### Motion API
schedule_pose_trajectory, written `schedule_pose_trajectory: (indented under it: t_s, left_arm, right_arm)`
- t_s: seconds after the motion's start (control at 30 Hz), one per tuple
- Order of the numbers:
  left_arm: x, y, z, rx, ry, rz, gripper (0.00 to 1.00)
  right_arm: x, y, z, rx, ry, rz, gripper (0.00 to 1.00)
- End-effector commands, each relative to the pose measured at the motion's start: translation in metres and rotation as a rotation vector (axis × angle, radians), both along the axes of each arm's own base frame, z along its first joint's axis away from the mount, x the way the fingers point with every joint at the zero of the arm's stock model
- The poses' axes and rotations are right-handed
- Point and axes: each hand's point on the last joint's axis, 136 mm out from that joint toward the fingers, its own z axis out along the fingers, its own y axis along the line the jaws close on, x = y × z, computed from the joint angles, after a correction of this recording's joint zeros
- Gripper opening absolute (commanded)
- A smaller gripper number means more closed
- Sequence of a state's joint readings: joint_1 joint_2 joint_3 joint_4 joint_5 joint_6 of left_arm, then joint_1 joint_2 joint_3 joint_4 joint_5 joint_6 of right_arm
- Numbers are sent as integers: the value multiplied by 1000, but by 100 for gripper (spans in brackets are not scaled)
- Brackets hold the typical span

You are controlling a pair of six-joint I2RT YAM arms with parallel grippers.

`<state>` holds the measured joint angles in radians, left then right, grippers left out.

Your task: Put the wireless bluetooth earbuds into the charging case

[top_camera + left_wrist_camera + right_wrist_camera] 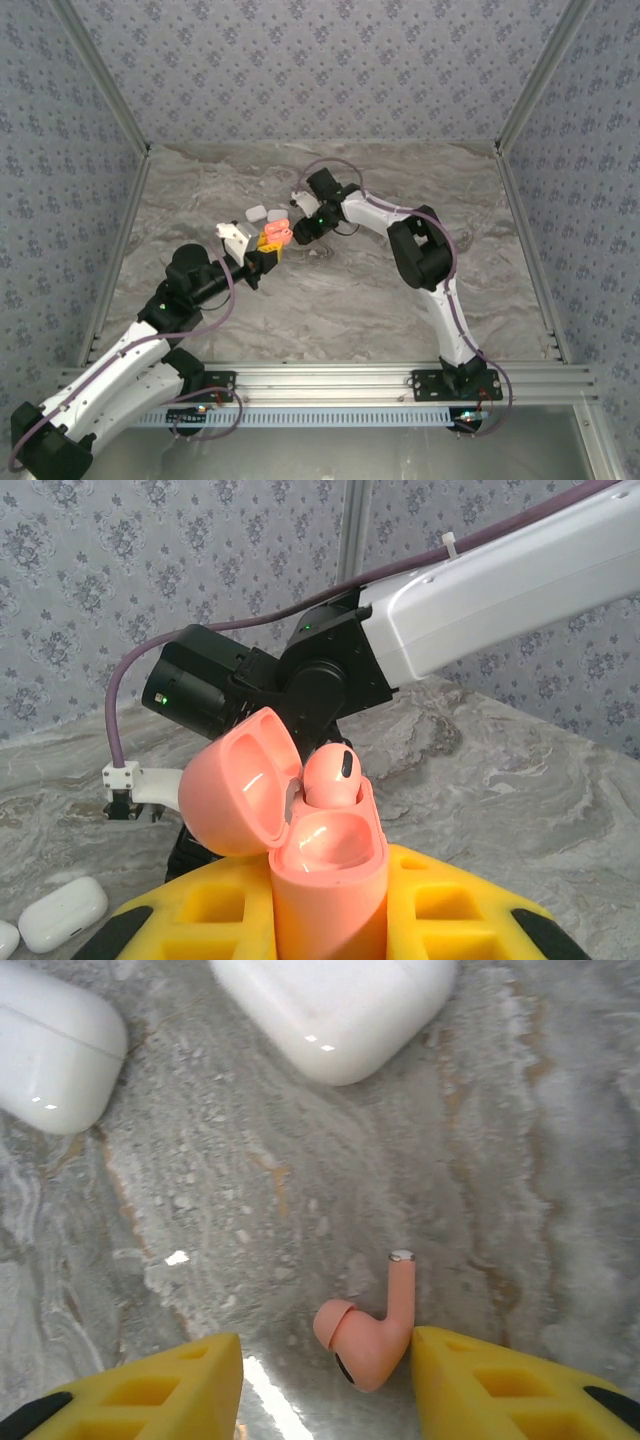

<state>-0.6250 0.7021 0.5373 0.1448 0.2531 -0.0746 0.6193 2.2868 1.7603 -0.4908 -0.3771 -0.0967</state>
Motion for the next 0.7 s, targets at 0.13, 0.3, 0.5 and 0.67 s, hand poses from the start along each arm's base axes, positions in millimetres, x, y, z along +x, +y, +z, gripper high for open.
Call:
schedule_pose_trajectory:
  t_s: [0.13, 0.3, 0.5, 0.67]
  left_arm:
    - [-1, 0, 11, -10, -39, 3, 2]
    - [-2, 1, 13, -13, -41, 2, 2]
    - [-5, 5, 16, -25, -54, 10, 2]
    - [-6, 6, 14, -26, -47, 13, 2]
  right_arm:
    - [-39, 15, 17, 47, 67, 57, 49]
    - [-36, 12, 35, 41, 9, 72, 51]
    - [-11, 9, 44, 29, -71, 85, 55]
    - [0, 19, 27, 18, -79, 115, 58]
